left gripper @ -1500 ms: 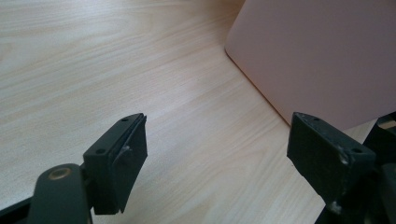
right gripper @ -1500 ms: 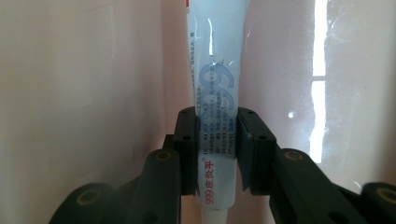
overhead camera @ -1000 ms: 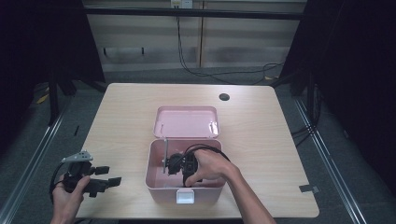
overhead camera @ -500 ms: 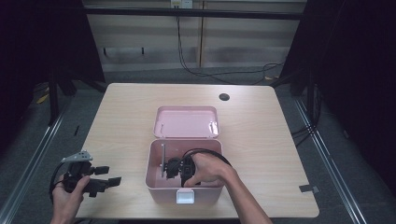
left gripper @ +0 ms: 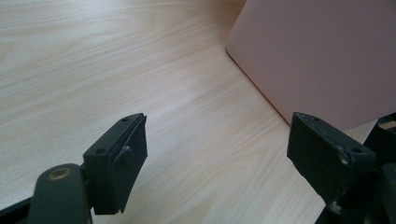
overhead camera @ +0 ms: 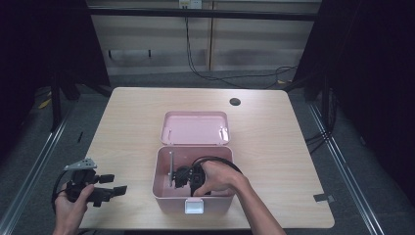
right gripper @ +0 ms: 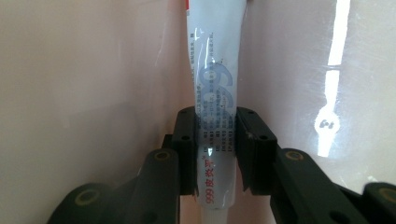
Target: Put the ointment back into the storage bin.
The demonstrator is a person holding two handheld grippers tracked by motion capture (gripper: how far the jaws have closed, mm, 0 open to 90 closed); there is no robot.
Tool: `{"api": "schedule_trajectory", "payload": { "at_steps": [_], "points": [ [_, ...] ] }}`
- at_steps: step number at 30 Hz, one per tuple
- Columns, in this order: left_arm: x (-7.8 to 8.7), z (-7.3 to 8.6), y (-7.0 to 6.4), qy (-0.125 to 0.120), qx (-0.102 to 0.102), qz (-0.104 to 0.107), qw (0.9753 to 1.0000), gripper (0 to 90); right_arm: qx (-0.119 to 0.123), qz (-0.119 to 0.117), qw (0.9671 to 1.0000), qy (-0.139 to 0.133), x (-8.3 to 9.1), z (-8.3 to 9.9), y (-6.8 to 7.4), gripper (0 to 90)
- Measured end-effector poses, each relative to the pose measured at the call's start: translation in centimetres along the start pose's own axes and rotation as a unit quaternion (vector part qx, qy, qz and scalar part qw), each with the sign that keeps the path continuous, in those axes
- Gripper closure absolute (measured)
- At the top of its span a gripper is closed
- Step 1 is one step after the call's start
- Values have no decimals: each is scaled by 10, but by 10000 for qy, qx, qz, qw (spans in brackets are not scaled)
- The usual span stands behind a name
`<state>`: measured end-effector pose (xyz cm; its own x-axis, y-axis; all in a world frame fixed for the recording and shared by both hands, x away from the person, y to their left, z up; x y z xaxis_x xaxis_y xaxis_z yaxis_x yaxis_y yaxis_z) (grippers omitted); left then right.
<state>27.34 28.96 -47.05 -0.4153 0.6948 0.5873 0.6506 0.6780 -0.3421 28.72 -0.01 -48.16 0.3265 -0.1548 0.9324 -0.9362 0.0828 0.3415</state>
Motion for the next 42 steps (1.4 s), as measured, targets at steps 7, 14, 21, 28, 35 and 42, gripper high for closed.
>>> {"api": "schedule_trajectory", "payload": {
  "at_steps": [7, 14, 21, 28, 35, 42],
  "points": [
    [0, 0, 0, -10, 0, -6, 10000, 200, 7, -5, 9999, -135, 1, 0, 1, 683],
    [0, 0, 0, -3, 0, -6, 10000, 200, 72, 101, 9999, -99, 7, 2, 1, 659],
    [0, 0, 0, 0, -1, -47, 10000, 200, 19, 300, 9992, -251, 20, 4, 4, 605],
    [0, 0, 0, 6, -4, -46, 10000, 200, -110, 483, 9985, -247, 25, 9, 4, 568],
    [0, 0, 0, 1, -4, -48, 10000, 200, -223, 610, 9973, -343, 34, 15, 4, 509],
    [0, 0, 0, 2, -6, -48, 10000, 200, -308, 663, 9962, -467, 46, 22, 7, 500]
  ]
}}
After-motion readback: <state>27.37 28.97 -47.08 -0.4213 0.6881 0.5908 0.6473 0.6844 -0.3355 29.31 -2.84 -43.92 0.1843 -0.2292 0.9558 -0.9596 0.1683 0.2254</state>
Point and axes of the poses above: each handheld gripper's, and its own axes: x roughly backward along the jaws, z roughly out of its underside, y roughly to its left, the point moved 3 cm from there along -x, roughly forward along the jaws, and after that the axes turned 6 degrees about -y, right-handed, at the moved point
